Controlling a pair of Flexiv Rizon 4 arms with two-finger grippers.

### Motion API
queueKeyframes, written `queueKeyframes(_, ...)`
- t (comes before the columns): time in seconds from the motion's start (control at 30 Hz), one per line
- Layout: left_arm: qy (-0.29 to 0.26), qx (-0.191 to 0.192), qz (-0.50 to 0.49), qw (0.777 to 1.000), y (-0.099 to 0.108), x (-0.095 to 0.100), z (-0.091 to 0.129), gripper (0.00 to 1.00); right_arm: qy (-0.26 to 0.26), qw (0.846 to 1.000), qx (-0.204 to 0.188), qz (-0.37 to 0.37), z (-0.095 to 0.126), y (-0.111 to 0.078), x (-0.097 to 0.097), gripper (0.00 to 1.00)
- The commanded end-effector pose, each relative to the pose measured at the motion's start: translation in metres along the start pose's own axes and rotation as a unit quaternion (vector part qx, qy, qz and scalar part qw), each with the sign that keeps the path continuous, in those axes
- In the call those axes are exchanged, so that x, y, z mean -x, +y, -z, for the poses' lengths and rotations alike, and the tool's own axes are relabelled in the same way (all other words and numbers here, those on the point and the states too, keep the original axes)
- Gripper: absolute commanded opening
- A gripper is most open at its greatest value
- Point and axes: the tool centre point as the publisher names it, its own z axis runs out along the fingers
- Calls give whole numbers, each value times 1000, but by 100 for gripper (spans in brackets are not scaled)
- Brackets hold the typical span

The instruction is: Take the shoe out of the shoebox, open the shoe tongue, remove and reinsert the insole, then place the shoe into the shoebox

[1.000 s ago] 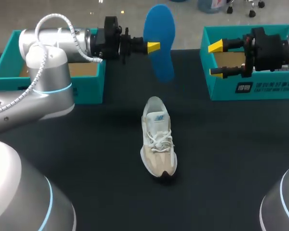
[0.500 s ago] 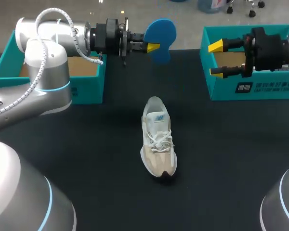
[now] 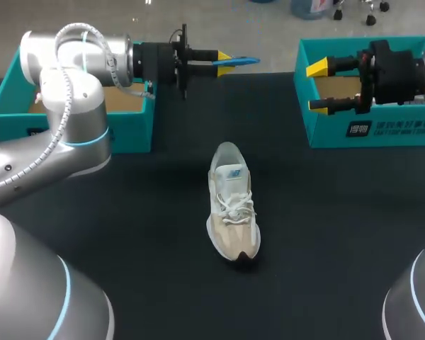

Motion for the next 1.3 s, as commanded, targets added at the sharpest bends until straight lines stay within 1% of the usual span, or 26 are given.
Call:
queueKeyframes(0.03,-46,-27,-145,988,-3,-5,-3,0,-1,1000,1,0,-1,0,0,100)
queueKeyframes(0.2,-50,-47,-178,982,-8,0,-5,0,-1,1000,1,0,-1,0,0,100)
queueKeyframes(0.27,-44,-37,-189,980,-9,1,-6,0,-1,1000,1,0,-1,0,0,100)
queueKeyframes(0.33,-27,-13,-161,986,-9,4,-7,0,-1,1000,1,0,-1,0,0,100)
queueKeyframes(0.7,-27,-13,-161,986,-9,4,-7,0,-1,1000,1,0,-1,0,0,100)
queueKeyframes(0.77,-18,-5,-208,978,-6,-3,-9,0,-1,1000,1,0,-1,0,0,100)
queueKeyframes(0.83,-20,-14,-235,972,-7,-6,-11,0,-1,1000,1,0,-1,0,0,100)
queueKeyframes(1.03,-19,-11,-261,965,-5,-10,-15,0,-2,1000,-2,0,-1,1,0,100)
queueKeyframes(1.13,-17,-19,-271,962,-7,-10,-19,0,-8,1000,-14,-4,-5,6,-2,100)
queueKeyframes(1.3,-13,-30,-278,960,-11,-12,-30,0,-19,999,-26,-11,-20,16,5,100)
